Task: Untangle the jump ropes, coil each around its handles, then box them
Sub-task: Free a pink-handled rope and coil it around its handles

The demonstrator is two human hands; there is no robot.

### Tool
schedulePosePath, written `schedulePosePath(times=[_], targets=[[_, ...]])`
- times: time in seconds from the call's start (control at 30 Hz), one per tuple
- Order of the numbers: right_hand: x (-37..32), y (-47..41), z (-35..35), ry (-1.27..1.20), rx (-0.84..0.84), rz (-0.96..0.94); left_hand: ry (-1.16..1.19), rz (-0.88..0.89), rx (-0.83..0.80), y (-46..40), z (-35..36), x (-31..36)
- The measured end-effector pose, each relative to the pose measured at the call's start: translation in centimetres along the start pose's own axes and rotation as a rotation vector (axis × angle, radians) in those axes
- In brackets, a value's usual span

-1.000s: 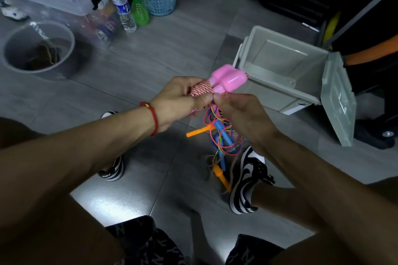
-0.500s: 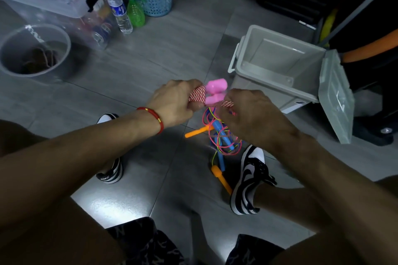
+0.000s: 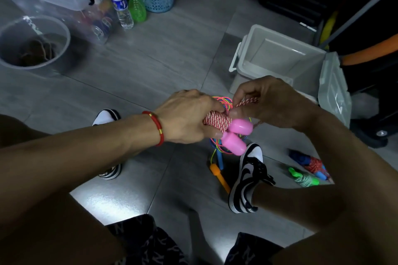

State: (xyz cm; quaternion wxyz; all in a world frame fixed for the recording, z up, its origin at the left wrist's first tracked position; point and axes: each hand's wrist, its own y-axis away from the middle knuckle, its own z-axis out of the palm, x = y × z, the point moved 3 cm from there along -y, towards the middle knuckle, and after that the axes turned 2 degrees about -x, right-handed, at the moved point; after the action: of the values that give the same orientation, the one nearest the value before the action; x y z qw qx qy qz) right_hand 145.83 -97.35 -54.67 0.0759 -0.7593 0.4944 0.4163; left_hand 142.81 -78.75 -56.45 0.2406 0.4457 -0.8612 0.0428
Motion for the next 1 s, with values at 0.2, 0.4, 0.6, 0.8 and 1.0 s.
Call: schedulePosePath(times=[0.2,0.4,0.6,0.8,1.0], targets=[[1.4,0.2,-0.8,-0.394,-0.061,-0.043,0.327,0.015,-0.004,1.1,-1.9,0.2],[2.9,0.6,2.3,-0.622,0.026,-0.111,0.910,0.024,0.052,1.1,-2.3,-1.0],[0.6,0.0,5.5,-0.414,0.120,-0.057,1.012,-0.247,0.261,0.3,-1.2,-4.5],[-1.1,0.6,7.1,-0.349,0.336,0.125,0.863,-0.321,0.340,-0.5,-0.6,-5.2],[-2.3,-0.5,6.3,-0.626,0.439,0.277,0.118,-0.290,0.562,-0.4,-1.0,-3.1]])
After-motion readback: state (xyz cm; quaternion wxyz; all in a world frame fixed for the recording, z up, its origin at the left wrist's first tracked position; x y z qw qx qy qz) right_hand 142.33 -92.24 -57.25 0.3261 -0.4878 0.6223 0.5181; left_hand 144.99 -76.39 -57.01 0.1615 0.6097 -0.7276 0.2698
